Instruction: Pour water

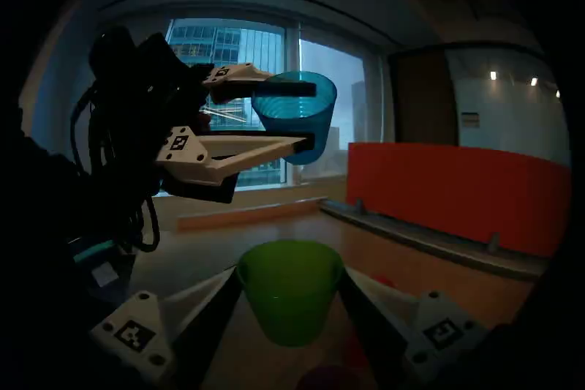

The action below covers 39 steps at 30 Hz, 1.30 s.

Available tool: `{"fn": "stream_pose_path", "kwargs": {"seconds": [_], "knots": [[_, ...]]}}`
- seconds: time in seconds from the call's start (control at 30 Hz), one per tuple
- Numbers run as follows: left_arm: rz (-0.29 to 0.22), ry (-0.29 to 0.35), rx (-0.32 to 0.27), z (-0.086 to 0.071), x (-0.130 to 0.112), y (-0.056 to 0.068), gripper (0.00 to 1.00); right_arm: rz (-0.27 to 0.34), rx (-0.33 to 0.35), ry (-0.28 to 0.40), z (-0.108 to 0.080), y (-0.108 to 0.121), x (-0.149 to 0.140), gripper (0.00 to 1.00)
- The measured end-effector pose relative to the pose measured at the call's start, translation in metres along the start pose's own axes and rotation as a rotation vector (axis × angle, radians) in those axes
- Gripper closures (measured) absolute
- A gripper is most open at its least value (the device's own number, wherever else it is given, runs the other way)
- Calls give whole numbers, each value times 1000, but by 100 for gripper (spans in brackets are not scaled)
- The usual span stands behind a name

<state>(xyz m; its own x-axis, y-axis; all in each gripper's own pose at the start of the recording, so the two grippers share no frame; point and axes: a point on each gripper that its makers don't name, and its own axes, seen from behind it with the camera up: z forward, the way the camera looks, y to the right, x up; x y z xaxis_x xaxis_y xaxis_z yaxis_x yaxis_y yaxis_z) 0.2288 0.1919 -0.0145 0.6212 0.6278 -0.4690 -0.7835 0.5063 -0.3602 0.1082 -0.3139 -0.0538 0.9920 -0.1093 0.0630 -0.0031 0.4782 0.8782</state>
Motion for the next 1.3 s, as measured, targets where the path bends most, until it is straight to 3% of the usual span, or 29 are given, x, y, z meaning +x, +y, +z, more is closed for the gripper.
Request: {"fn": "stream_pose_path", "kwargs": {"seconds": [0.67,1.3], "knots": [[104,-2,2,0,8,-1,15,-1,7,1,3,-3,-1,8],[160,1,8,2,11,0,15,-10,6,-2,1,-2,0,9]]}}
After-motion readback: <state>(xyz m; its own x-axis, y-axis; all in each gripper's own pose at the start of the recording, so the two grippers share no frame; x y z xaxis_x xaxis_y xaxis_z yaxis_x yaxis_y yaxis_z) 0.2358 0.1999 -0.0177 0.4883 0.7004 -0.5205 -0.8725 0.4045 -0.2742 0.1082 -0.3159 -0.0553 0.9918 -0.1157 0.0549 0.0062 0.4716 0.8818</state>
